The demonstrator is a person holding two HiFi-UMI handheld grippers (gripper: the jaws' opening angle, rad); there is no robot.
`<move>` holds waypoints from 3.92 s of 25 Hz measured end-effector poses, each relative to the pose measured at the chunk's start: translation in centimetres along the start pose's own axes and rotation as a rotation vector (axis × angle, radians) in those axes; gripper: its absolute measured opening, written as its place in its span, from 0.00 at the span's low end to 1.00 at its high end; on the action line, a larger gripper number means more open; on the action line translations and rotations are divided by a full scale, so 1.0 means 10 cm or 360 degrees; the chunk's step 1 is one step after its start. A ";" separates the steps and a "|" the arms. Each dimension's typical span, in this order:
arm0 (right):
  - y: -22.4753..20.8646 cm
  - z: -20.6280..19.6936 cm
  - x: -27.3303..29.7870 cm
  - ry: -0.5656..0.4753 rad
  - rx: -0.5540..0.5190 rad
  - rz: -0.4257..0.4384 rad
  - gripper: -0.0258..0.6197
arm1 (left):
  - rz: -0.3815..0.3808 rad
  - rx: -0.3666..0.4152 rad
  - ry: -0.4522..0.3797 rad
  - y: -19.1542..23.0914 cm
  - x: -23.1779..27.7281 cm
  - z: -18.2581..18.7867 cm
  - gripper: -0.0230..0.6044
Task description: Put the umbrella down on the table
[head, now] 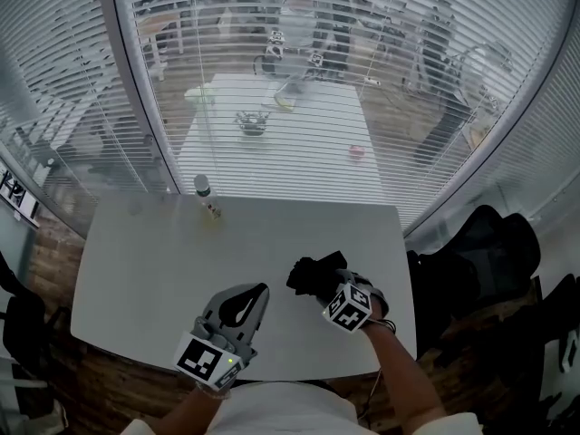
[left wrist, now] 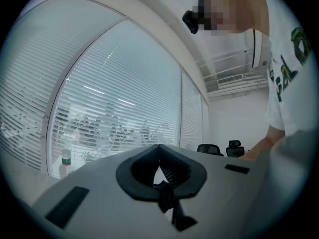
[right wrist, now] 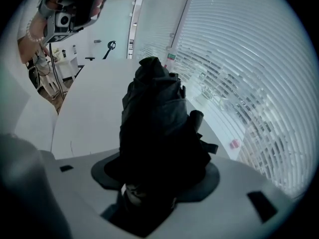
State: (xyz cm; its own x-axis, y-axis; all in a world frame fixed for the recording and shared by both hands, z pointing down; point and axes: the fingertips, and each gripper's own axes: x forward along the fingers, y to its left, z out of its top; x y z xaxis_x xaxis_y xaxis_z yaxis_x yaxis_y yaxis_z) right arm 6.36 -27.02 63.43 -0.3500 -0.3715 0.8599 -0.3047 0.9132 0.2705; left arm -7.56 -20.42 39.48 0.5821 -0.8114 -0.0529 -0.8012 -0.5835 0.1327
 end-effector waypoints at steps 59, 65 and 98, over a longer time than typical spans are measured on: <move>0.07 -0.38 0.55 0.0267 -0.0155 0.0167 0.52 | 0.0025 -0.0019 0.0034 0.01 -0.08 -0.09 0.05; 0.00 -0.30 0.32 0.0138 -0.0031 0.0124 0.50 | 0.0012 -0.0020 0.0020 0.01 -0.02 -0.10 0.05; -0.17 0.96 -2.02 -0.1278 0.0724 -0.0295 0.22 | 0.0055 0.0008 0.0030 0.02 0.05 -0.06 0.05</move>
State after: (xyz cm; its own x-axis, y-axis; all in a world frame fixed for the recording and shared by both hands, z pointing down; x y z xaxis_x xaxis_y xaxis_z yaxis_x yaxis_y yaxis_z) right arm 5.42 -22.63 41.41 -0.7157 -0.6634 0.2184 -0.6741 0.7379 0.0323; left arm -7.33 -20.87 40.07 0.5565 -0.8303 -0.0299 -0.8215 -0.5553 0.1292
